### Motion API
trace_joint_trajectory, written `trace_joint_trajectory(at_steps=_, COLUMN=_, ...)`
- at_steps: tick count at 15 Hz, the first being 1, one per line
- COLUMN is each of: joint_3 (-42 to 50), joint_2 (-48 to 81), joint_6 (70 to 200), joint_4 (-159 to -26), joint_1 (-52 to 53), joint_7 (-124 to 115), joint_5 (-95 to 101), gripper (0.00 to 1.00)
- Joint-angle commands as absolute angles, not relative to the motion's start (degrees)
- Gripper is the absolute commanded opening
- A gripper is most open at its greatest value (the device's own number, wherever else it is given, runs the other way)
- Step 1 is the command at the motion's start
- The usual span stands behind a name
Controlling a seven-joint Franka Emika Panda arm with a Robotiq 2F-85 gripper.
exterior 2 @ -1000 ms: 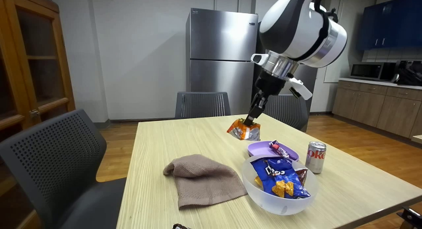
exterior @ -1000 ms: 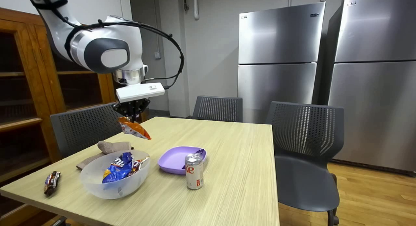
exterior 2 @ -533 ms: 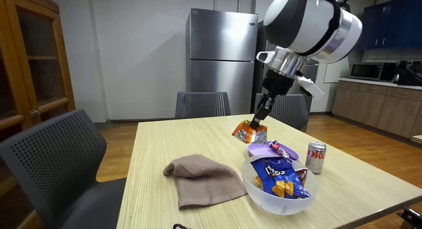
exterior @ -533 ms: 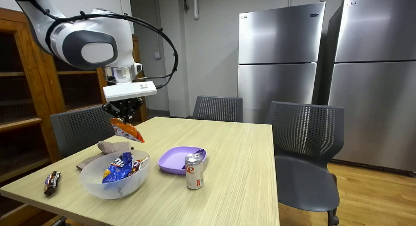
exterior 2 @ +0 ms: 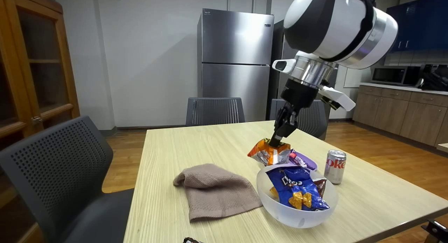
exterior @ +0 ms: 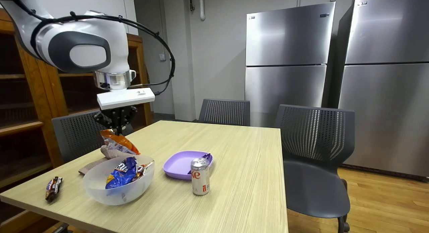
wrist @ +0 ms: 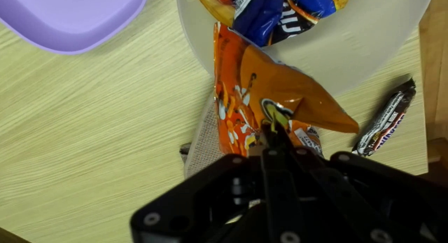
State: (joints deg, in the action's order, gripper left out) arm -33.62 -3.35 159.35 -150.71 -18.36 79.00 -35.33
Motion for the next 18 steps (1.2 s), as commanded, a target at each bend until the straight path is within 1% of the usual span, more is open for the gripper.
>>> trace_joint_trajectory(at_steps=1, joint_3=-20.86, joint_2=-3.98, joint_6=159.81, joint_4=-152.7, joint_1=-4.48, joint_7=83.31, joint_5=-33.02, gripper=0.0)
trace_joint_trajectory(at_steps=4, joint_3=-14.96, joint_2=-3.25, joint_6=160.56, joint_4=-153.69, joint_1=1.77, joint_7=83.6, joint_5=-29.26, gripper=0.0)
trace_joint_trajectory(at_steps=8, joint_3=-11.06, joint_2=-0.81, joint_6=162.79, joint_4=-154.15, joint_1=5.0, joint_7=81.96, joint_5=-21.71, gripper=0.0)
trace_joint_trajectory(at_steps=13, joint_3=-9.81, joint_2=2.57, joint_6=165.83, joint_4=-154.06, joint_1=5.47, joint_7=80.77, joint_5=-14.41, gripper=0.0)
trace_joint_trajectory(at_steps=17, joint_3=-10.73, joint_2=3.13, joint_6=166.14, joint_4=-153.66, joint_1=4.93, joint_7=81.57, joint_5=-15.13, gripper=0.0)
trace_joint_trajectory(at_steps=18, joint_3=-10.85, joint_2=2.93, joint_6=165.93, joint_4=-153.62, joint_1=4.84, joint_7=81.73, joint_5=-15.57, gripper=0.26)
